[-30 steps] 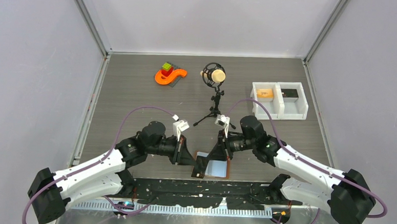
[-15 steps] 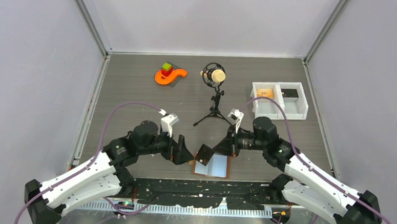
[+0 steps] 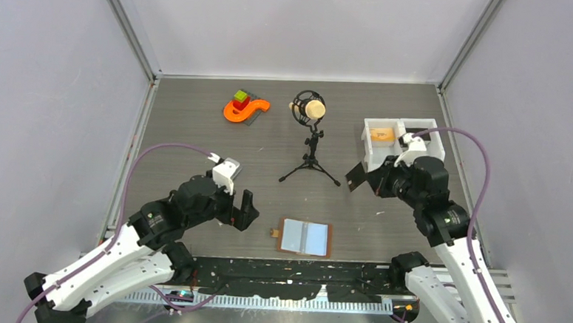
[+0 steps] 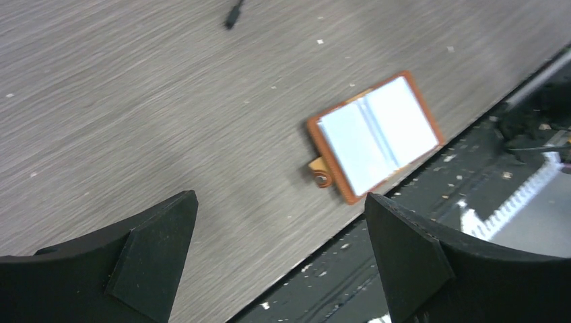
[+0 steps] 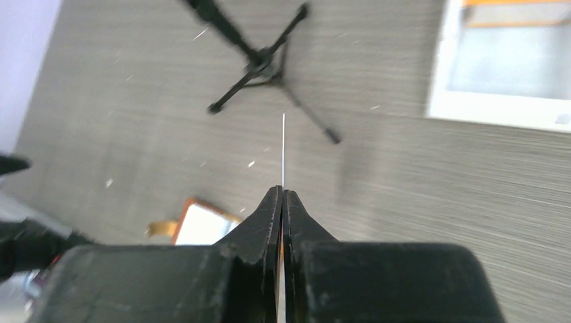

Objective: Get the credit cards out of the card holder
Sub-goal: Place the credit card in the storage box, then remove the credit card from the card holder.

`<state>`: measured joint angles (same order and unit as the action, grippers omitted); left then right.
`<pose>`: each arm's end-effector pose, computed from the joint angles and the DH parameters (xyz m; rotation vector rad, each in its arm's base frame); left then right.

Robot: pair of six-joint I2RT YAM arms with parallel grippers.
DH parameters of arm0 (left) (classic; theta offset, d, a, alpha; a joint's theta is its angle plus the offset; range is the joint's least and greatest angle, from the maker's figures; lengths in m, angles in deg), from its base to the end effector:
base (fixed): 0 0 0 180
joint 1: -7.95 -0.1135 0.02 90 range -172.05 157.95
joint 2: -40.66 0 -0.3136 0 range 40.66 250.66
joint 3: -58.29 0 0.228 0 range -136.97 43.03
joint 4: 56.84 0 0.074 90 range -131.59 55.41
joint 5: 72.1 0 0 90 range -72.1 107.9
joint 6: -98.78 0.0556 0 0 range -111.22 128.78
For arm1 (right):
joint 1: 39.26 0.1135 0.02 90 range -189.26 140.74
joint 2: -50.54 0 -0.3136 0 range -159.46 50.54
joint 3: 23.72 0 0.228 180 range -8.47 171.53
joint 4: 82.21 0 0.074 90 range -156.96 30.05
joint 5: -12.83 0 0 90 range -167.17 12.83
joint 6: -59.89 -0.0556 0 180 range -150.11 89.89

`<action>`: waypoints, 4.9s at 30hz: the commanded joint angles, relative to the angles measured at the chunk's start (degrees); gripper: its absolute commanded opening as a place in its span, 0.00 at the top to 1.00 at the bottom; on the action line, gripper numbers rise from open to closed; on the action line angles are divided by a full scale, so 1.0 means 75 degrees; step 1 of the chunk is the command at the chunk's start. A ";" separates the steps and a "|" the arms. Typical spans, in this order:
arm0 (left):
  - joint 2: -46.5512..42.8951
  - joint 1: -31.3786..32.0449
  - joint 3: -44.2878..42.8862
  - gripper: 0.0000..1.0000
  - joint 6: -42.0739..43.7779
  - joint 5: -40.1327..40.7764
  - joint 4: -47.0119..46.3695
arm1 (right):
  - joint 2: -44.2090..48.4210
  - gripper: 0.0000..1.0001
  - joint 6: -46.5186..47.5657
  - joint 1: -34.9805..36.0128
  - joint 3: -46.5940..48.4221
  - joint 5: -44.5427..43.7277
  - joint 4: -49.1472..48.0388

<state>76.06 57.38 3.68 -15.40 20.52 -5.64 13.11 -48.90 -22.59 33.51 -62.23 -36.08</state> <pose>0.0602 -0.0664 0.3016 0.4561 2.1644 -0.6941 0.0916 0.0424 0.3247 -0.1301 2.0720 0.6497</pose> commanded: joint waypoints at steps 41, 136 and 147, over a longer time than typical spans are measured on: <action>-0.0229 0.0019 0.0719 0.00 0.0035 0.2722 -0.0688 | -0.7319 0.94 0.2020 -0.5018 0.3697 0.0470 -0.3568; 0.5062 0.0019 0.2831 0.80 -0.3575 -0.2821 -0.7993 | -0.1292 0.61 -0.2019 0.2635 -0.0922 -0.1757 -0.1151; 0.4174 0.0030 0.3135 1.00 -0.3785 -0.2647 -0.7975 | -0.1446 0.56 -0.3010 0.4517 -0.1494 -0.2866 -0.1612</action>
<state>111.12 57.40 26.13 -42.94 0.32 -61.84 3.26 -67.67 8.05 22.80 -77.64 -45.46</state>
